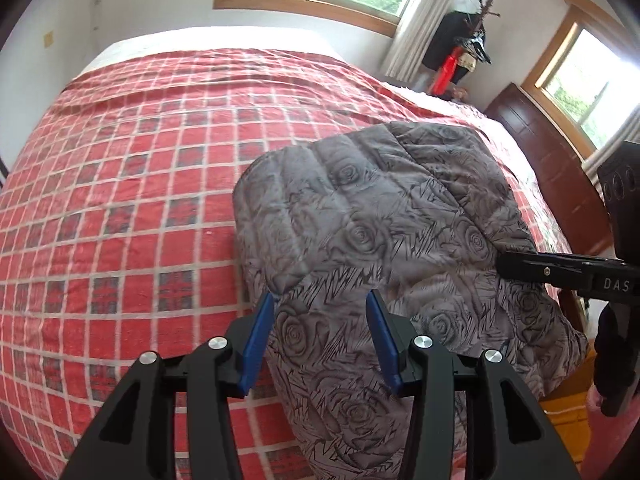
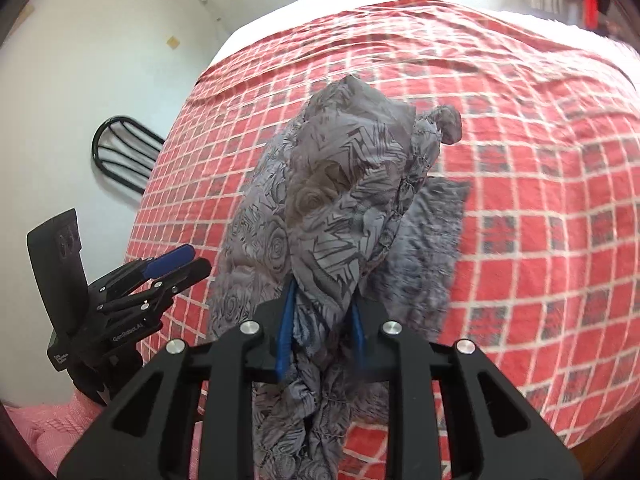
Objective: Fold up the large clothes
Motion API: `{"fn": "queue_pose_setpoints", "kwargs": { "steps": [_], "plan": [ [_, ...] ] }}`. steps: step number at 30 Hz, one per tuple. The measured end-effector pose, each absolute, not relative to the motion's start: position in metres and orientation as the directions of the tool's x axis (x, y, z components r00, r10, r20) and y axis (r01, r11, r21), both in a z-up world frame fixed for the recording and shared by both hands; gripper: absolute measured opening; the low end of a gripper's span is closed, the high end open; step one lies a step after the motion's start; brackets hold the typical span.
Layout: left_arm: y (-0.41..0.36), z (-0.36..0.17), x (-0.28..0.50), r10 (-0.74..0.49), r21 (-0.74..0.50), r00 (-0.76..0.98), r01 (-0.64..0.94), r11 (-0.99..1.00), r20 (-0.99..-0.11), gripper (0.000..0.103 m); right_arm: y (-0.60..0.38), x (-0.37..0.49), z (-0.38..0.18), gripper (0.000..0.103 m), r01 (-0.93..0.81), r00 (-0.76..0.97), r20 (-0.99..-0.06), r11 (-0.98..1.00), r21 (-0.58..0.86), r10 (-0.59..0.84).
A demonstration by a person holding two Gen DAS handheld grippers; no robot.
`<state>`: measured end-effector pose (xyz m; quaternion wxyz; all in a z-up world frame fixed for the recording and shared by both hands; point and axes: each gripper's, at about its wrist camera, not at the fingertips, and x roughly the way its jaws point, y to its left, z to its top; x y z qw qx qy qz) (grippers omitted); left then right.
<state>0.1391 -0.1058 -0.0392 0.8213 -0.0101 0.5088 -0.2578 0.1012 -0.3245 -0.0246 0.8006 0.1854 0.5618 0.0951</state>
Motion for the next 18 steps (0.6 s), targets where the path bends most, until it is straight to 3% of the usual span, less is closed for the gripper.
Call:
{"fn": "queue_pose_setpoints", "kwargs": {
  "steps": [18],
  "plan": [
    [-0.142, -0.077, 0.122, -0.347, -0.201, 0.309, 0.419, 0.886, -0.886, 0.049, -0.347, 0.091, -0.113, 0.025, 0.131, 0.272, -0.850, 0.858, 0.497, 0.451]
  ]
}}
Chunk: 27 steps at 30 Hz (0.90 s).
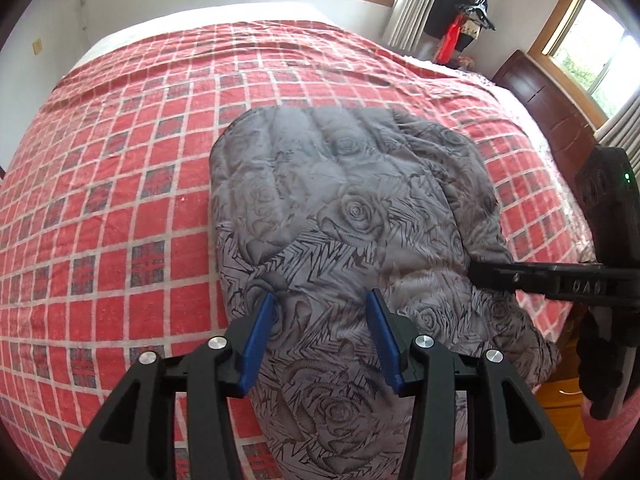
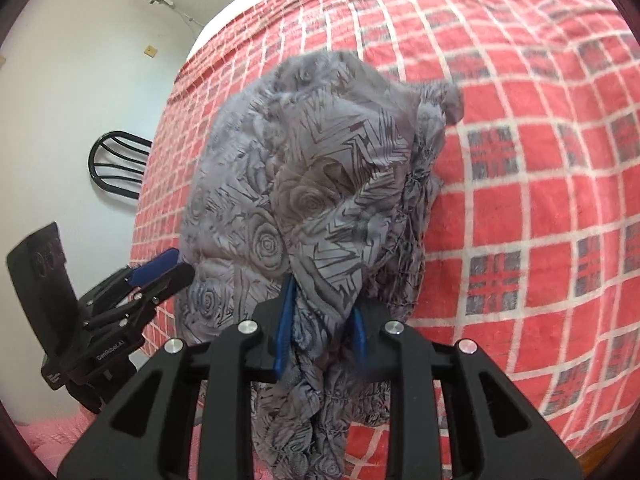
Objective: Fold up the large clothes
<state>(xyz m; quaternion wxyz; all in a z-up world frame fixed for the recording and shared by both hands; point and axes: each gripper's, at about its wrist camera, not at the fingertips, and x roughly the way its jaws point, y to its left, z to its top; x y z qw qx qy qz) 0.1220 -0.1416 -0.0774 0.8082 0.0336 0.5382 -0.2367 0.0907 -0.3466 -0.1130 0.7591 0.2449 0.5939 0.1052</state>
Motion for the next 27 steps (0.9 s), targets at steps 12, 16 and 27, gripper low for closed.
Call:
{"fn": "queue_pose_setpoints", "kwargs": {
  "steps": [12, 16, 27],
  "plan": [
    [-0.141, -0.108, 0.119, -0.320, -0.164, 0.320, 0.430, 0.888, -0.892, 0.061, -0.366, 0.088, -0.152, 0.033, 0.209, 0.255, -0.796, 0.773, 0.599, 0.548],
    [-0.126, -0.096, 0.127, -0.358, -0.238, 0.273, 0.390, 0.890, -0.893, 0.058, -0.370, 0.082, -0.118, 0.047, 0.185, 0.259, -0.842, 0.831, 0.524, 0.473],
    [-0.134, -0.047, 0.168, -0.462, -0.329, 0.324, 0.388, 0.861, -0.826, 0.053, -0.365, 0.126, -0.045, 0.047, 0.046, 0.393, -0.865, 0.934, 0.355, 0.310]
  ]
}}
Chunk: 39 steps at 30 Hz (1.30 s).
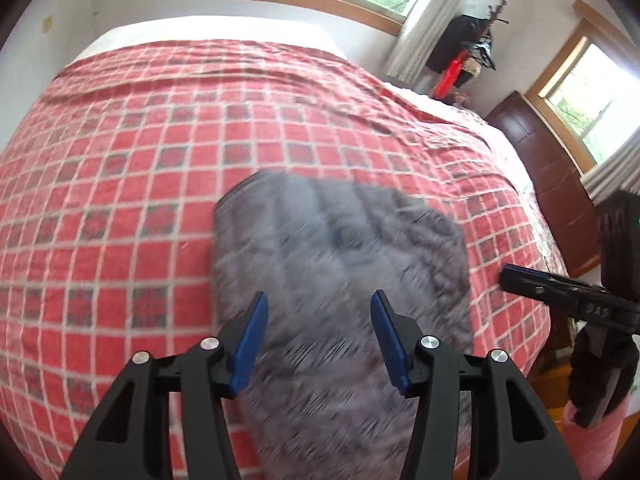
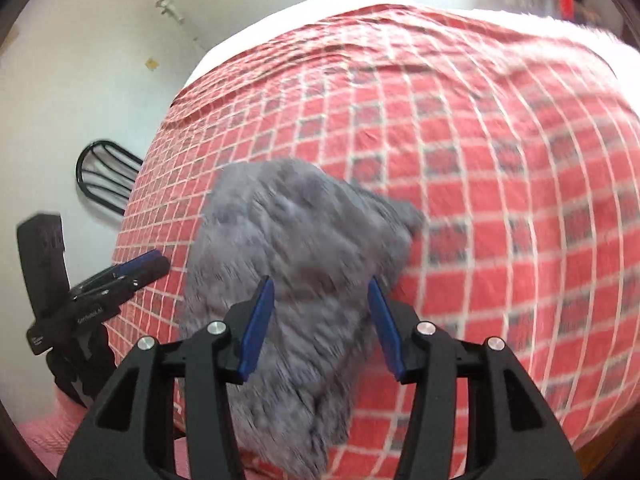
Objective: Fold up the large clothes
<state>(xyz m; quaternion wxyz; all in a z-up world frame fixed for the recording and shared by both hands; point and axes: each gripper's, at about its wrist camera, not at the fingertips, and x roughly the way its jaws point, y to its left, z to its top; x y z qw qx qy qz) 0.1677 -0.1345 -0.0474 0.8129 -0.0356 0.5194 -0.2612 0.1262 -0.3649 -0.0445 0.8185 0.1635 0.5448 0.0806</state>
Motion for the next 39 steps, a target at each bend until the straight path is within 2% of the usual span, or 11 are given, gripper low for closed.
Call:
{"fn": "queue_pose_setpoints", "kwargs": {
  "steps": [7, 14, 19, 23, 27, 32, 39],
  "plan": [
    [-0.161, -0.081, 0.204, -0.445, -0.356, 0.218, 0.348, 0.867, -0.869, 0.043, -0.350, 0.176, -0.085, 0.045, 0.066, 0.323, -0.932, 0.979, 0.195, 0.164],
    [-0.166, -0.117, 0.223, -0.409, -0.335, 0.162, 0.350, 0.875, -0.898, 0.043, -0.366, 0.185, -0.146, 0.046, 0.149, 0.250, -0.938, 0.947, 0.284, 0.242],
    [-0.170, -0.133, 0.233, -0.400, -0.334, 0.135, 0.350, 0.875, -0.907, 0.043, -0.368, 0.189, -0.156, 0.046, 0.162, 0.240, -0.937, 0.941, 0.297, 0.254],
    [-0.169, -0.132, 0.237, -0.400, -0.341, 0.117, 0.342, 0.875, -0.909, 0.043, -0.372, 0.191, -0.153, 0.046, 0.183, 0.234, -0.933, 0.930, 0.317, 0.272],
    [-0.160, -0.105, 0.229, -0.387, -0.318, 0.164, 0.334, 0.887, -0.907, 0.041, -0.372, 0.180, -0.126, 0.046, 0.185, 0.277, -0.925, 0.930, 0.317, 0.260],
    [-0.145, -0.064, 0.180, -0.412, -0.294, 0.248, 0.400, 0.868, -0.877, 0.041, -0.348, 0.143, -0.073, 0.045, 0.069, 0.349, -0.890, 0.939, 0.336, 0.292],
    [-0.133, -0.058, 0.118, -0.378, -0.234, 0.283, 0.433, 0.870, -0.882, 0.041, -0.317, 0.086, -0.055, 0.045, -0.035, 0.336, -0.881, 0.939, 0.343, 0.334]
  ]
}}
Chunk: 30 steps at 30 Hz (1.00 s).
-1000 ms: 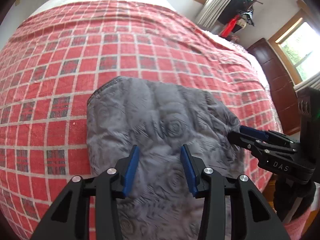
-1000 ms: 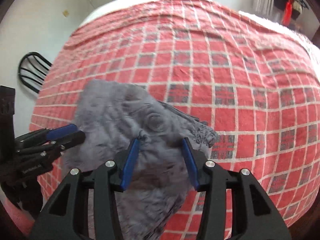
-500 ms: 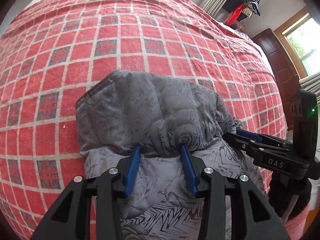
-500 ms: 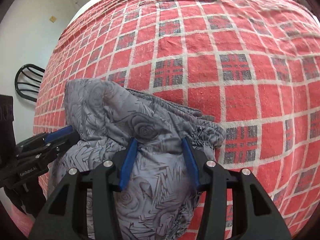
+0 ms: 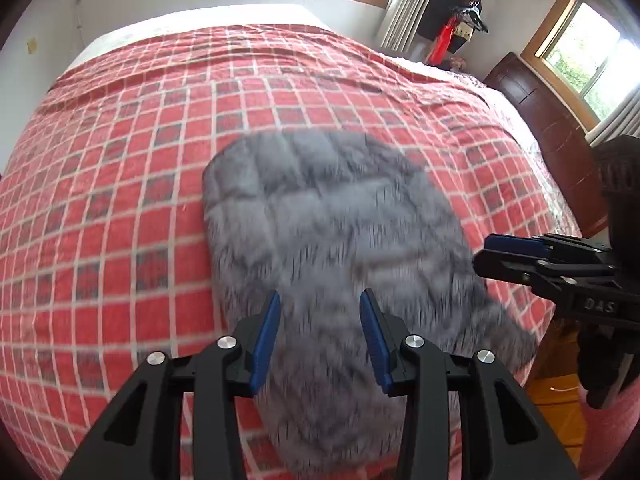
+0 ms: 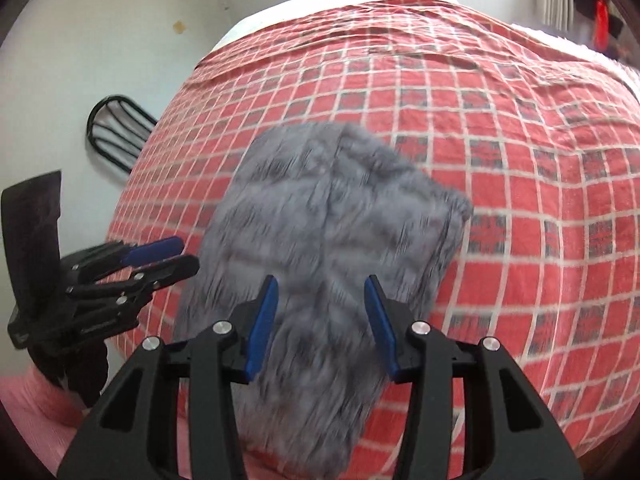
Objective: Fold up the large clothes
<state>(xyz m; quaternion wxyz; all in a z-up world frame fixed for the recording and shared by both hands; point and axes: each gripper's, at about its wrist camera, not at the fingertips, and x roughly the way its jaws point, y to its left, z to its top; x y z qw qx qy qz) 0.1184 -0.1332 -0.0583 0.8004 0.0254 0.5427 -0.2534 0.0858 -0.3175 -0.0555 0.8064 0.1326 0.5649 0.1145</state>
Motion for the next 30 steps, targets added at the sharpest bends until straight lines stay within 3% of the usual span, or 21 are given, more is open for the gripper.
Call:
{"fn": "queue_pose_setpoints", "kwargs": {
  "steps": [7, 16, 25, 30],
  "plan": [
    [-0.123, -0.079, 0.096, -0.369, -0.245, 0.260, 0.408, 0.879, -0.892, 0.042, -0.308, 0.060, -0.083, 0.045, 0.007, 0.271, -0.914, 0.949, 0.316, 0.302],
    [-0.124, -0.102, 0.087, -0.340, -0.210, 0.269, 0.415, 0.885, -0.901, 0.051, -0.311, 0.052, -0.134, 0.047, 0.085, 0.256, -0.912, 0.932, 0.352, 0.320],
    [-0.127, -0.121, 0.085, -0.316, -0.174, 0.291, 0.424, 0.889, -0.903, 0.053, -0.304, 0.052, -0.152, 0.050, 0.092, 0.279, -0.914, 0.939, 0.332, 0.296],
    [-0.122, -0.116, 0.089, -0.343, -0.215, 0.269, 0.412, 0.886, -0.900, 0.053, -0.309, 0.051, -0.146, 0.051, 0.106, 0.290, -0.908, 0.933, 0.345, 0.302]
  ]
}}
